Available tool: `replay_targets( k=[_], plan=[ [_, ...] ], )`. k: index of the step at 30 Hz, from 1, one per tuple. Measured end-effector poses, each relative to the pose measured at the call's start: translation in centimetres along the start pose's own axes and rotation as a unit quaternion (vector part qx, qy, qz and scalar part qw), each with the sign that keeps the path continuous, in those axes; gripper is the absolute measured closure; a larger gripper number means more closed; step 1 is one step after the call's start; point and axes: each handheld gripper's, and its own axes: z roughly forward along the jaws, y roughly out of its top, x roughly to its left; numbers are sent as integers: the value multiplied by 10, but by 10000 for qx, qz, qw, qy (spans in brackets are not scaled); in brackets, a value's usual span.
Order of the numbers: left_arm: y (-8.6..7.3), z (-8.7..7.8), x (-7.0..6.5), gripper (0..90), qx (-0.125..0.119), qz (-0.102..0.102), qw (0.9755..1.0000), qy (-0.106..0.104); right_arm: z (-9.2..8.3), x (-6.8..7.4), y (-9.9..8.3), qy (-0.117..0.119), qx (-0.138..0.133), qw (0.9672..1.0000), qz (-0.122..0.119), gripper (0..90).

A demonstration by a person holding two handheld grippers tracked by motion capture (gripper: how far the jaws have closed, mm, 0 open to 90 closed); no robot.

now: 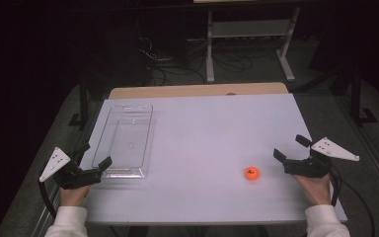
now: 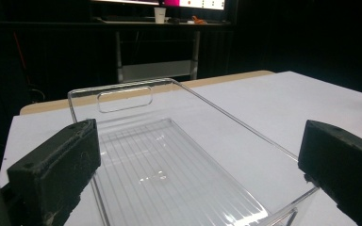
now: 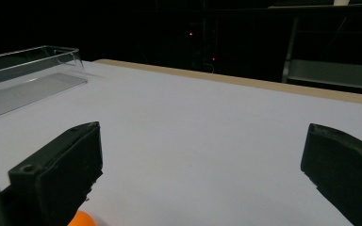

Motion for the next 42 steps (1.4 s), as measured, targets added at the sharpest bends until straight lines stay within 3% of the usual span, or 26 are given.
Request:
replay_targets(
  k=[21,42],
  plan=[
    [10,11,-13,0,133,226,9995,-197,0,3,0,11,31,10000,-87,0],
    [23,23,-24,0,387,517,9972,-386,0,4,0,31,50,9999,-100,0]
  ],
)
